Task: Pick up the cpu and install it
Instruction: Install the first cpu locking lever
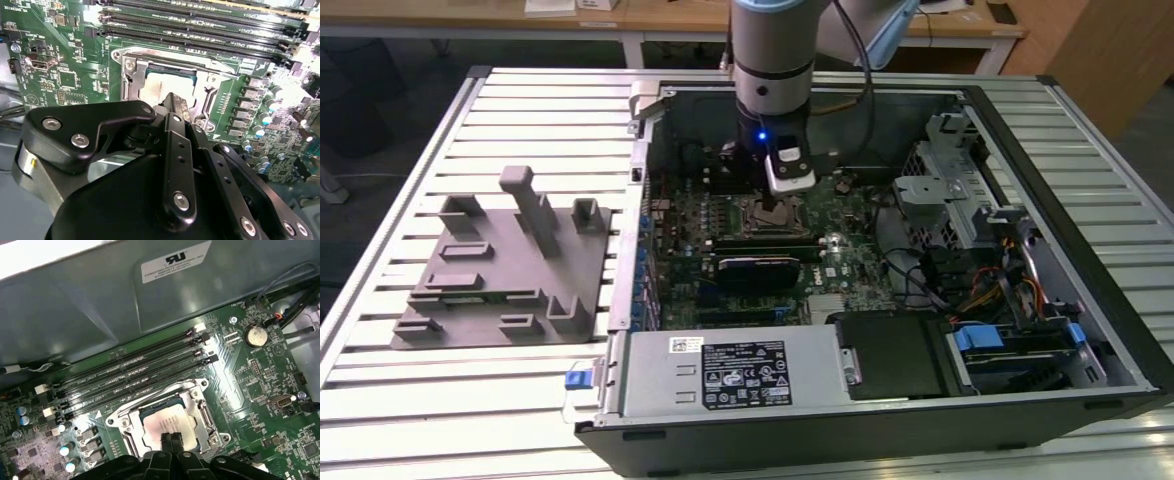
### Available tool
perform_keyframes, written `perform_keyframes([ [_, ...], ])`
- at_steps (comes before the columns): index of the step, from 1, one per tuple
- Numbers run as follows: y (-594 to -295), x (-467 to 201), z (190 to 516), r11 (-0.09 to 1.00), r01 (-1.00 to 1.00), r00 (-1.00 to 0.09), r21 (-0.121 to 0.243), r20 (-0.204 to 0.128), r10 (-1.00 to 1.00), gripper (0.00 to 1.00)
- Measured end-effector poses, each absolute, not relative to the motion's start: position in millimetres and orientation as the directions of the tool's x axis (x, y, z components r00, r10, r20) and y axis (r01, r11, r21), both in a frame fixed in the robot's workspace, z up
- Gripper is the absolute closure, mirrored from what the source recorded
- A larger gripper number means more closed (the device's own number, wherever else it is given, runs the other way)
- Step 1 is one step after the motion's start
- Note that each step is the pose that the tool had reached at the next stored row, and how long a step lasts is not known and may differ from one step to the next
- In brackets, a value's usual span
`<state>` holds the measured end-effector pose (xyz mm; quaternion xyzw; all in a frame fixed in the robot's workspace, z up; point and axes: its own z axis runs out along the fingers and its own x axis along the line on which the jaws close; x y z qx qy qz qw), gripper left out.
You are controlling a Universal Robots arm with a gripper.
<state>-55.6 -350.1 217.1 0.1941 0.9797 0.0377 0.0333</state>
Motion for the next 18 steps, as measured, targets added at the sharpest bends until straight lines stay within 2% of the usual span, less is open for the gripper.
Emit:
perform_keyframes([
  [9,-350,-54,227,0.926,0.369,-0.927,0.080,-0.044,0.373,0.89],
  [18,-350,-45,227,0.932,0.359,-0.932,0.049,-0.025,0.361,0.89],
])
